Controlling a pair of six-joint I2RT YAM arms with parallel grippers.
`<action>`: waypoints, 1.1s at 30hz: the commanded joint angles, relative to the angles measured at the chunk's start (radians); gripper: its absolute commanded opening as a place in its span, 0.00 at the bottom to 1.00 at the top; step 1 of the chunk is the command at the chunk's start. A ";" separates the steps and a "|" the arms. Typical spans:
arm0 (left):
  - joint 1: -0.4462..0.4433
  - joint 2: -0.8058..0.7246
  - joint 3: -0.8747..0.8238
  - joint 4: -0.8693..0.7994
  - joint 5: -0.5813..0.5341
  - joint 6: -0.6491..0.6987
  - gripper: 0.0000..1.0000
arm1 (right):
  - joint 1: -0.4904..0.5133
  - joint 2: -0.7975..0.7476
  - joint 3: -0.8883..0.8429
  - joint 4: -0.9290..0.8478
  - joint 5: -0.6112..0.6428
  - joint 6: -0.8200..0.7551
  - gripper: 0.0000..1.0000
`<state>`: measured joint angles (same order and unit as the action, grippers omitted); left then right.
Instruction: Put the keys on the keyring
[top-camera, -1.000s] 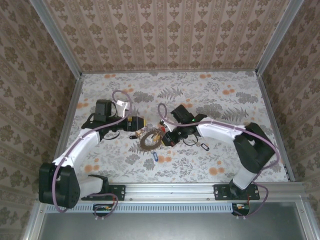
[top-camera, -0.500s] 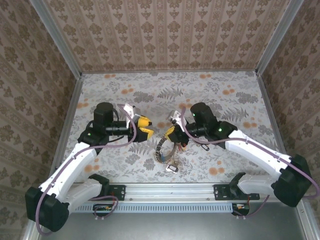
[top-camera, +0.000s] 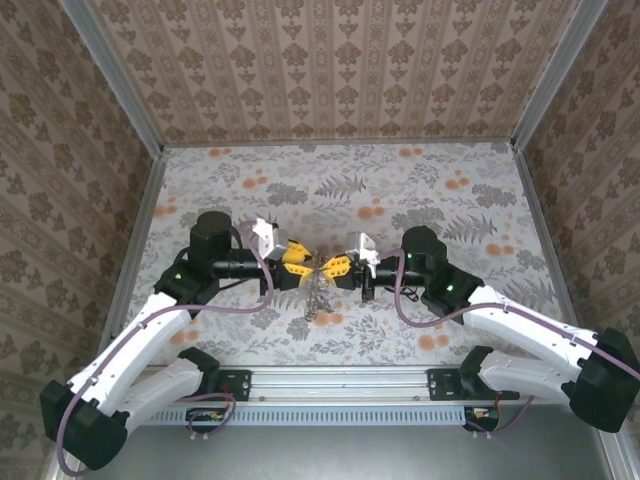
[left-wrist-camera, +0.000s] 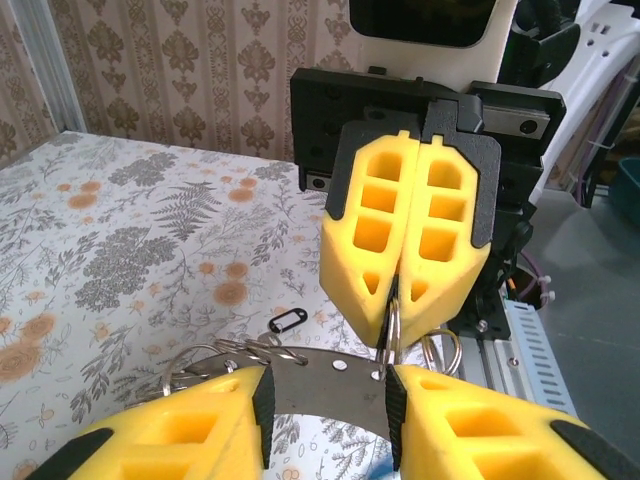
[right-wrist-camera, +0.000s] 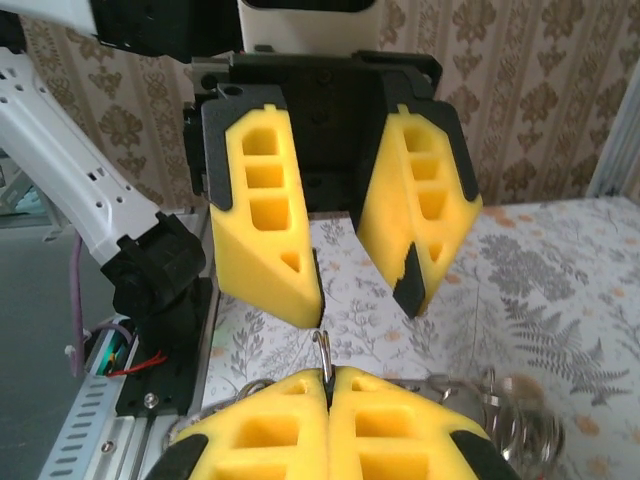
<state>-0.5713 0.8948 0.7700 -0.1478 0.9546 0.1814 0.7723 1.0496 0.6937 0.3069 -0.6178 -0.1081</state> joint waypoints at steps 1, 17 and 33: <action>-0.020 0.001 0.047 -0.064 0.014 0.087 0.39 | 0.009 0.002 -0.009 0.179 -0.044 -0.030 0.00; -0.044 0.003 0.084 -0.102 0.007 0.145 0.23 | 0.013 0.040 -0.002 0.213 -0.077 -0.011 0.00; -0.072 0.015 0.117 -0.172 0.007 0.211 0.00 | 0.012 -0.018 0.001 0.035 -0.061 -0.093 0.03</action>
<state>-0.6350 0.9077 0.8341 -0.2897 0.9455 0.3470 0.7773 1.0756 0.6769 0.4095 -0.6785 -0.1417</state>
